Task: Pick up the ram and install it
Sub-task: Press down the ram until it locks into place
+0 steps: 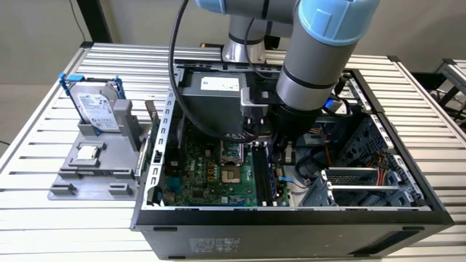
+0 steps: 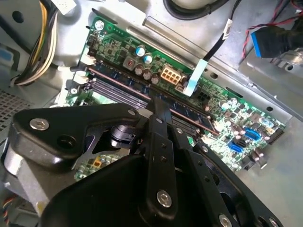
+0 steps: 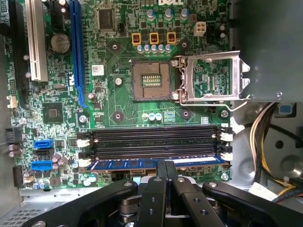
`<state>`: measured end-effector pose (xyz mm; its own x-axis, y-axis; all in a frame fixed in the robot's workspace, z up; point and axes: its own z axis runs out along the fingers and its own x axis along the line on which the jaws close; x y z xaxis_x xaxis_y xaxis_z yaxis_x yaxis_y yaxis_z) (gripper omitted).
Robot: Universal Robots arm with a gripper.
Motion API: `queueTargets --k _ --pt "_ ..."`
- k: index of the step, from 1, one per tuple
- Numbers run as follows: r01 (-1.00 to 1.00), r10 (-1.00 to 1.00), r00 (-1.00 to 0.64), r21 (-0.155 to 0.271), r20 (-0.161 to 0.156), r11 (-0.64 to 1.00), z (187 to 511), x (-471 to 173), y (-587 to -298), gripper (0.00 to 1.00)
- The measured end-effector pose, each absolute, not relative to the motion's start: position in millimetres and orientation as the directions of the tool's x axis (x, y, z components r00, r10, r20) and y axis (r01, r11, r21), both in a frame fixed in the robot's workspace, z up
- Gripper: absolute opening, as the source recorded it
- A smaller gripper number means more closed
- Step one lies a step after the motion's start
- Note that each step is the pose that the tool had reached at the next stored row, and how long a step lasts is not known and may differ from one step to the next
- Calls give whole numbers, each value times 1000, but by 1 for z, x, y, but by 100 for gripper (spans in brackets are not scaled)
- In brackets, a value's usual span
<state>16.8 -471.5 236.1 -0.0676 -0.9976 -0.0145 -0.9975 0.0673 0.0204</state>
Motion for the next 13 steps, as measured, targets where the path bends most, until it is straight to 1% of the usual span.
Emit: queueTargets --k 10,13 --pt "-998 -998 -68 21 -13 67 219 17 -473 0" --pt "-998 -998 -68 20 -15 67 222 17 -472 0"
